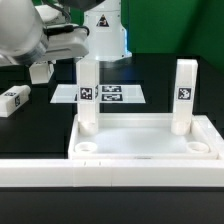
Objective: Assemble desk
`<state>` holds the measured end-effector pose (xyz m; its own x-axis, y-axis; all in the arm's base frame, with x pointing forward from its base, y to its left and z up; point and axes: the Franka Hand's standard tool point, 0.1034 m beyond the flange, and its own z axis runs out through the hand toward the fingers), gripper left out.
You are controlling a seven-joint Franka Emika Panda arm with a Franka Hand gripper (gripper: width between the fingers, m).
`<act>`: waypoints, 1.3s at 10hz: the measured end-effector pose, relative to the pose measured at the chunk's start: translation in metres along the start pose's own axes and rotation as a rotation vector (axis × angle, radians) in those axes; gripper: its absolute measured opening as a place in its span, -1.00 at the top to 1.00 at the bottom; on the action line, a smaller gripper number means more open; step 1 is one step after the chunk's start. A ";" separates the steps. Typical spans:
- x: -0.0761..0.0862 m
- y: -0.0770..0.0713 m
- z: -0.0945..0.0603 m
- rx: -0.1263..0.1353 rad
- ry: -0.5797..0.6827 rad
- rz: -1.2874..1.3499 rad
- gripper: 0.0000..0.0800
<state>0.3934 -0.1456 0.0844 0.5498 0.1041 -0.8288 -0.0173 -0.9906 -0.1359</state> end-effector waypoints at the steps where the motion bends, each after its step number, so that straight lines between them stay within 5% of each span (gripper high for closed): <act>1: 0.005 0.003 -0.007 -0.015 0.064 -0.008 0.29; 5: -0.012 0.003 -0.051 -0.039 0.269 -0.026 0.29; 10: -0.004 0.007 -0.069 -0.078 0.613 -0.041 0.29; 11: -0.003 0.002 -0.083 -0.056 0.670 -0.043 0.29; 13: 0.005 -0.008 -0.108 -0.066 0.799 -0.035 0.29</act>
Offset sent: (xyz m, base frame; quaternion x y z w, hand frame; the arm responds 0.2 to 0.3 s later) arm 0.0207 -0.0005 0.0353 0.0069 0.1674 0.0094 0.9858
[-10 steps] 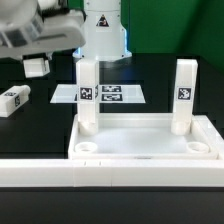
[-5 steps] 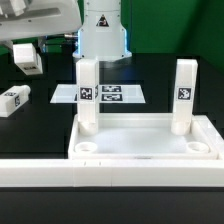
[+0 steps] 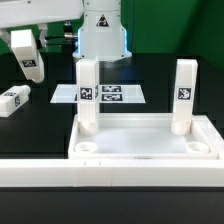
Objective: Assemble desk
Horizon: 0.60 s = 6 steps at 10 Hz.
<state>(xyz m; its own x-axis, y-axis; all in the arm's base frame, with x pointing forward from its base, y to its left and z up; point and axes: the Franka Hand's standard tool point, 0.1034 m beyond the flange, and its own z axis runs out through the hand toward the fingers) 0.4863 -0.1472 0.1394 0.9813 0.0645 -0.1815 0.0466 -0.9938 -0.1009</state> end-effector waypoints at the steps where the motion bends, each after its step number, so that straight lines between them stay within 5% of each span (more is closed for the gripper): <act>1: 0.006 -0.002 -0.003 -0.031 0.071 -0.010 0.29; 4: 0.003 0.000 0.000 -0.044 0.141 -0.012 0.29; 6: 0.019 -0.005 -0.004 -0.049 0.146 -0.032 0.29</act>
Offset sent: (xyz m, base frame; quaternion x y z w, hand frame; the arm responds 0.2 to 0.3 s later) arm 0.0000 0.0000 0.0000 0.0000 0.0000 0.0000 1.0000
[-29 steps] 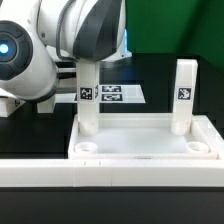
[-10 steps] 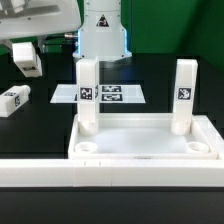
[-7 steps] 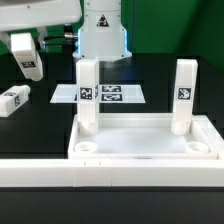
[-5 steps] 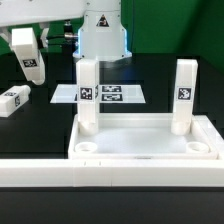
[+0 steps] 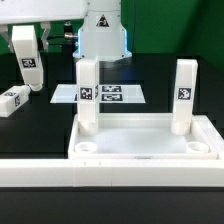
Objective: Assemble desk
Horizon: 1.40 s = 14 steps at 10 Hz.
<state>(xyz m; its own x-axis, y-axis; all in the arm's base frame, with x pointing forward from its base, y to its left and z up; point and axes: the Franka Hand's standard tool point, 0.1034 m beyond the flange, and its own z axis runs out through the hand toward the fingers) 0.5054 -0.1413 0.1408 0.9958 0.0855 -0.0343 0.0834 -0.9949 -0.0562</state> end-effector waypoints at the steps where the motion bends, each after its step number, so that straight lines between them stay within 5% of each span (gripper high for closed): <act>1: 0.018 -0.004 -0.003 -0.011 0.014 -0.019 0.29; 4: 0.064 -0.022 -0.011 -0.033 0.037 -0.044 0.29; 9: 0.066 -0.027 -0.008 -0.036 0.041 -0.038 0.29; 10: 0.087 -0.048 -0.006 -0.049 0.086 -0.063 0.29; 13: 0.128 -0.092 -0.007 -0.032 0.099 -0.018 0.29; 14: 0.131 -0.094 -0.011 -0.021 0.092 -0.007 0.29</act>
Offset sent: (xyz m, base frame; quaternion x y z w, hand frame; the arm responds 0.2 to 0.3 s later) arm 0.0553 0.0210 0.0143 -0.0199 0.0208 -0.0190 0.9994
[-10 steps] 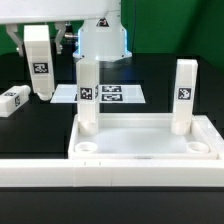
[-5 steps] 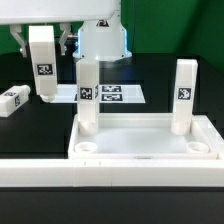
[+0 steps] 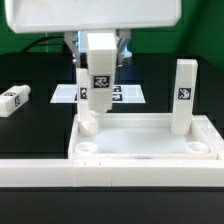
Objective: Assemble desk
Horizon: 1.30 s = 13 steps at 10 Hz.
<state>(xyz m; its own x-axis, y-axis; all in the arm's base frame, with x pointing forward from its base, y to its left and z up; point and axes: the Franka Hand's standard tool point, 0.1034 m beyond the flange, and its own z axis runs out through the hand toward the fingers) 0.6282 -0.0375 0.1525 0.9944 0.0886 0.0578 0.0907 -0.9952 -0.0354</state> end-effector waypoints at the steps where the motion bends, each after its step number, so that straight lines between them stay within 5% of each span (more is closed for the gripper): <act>1: -0.001 0.003 0.001 -0.004 0.002 0.002 0.29; 3: -0.001 0.001 0.002 -0.003 0.001 0.001 0.29; 6: 0.001 -0.041 0.013 0.001 0.038 0.082 0.29; 8: 0.010 -0.057 0.009 0.009 0.054 0.119 0.29; 11: 0.012 -0.052 0.011 -0.002 0.092 0.116 0.29; 13: 0.016 -0.063 0.010 -0.027 0.280 0.141 0.29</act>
Offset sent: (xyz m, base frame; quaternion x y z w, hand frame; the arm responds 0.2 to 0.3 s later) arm -0.0305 0.0419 -0.0137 0.0239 0.0670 0.0959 0.9928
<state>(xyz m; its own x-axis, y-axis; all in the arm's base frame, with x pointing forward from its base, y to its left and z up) 0.6390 0.0268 0.1455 0.9432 -0.0614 0.3265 -0.0526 -0.9980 -0.0359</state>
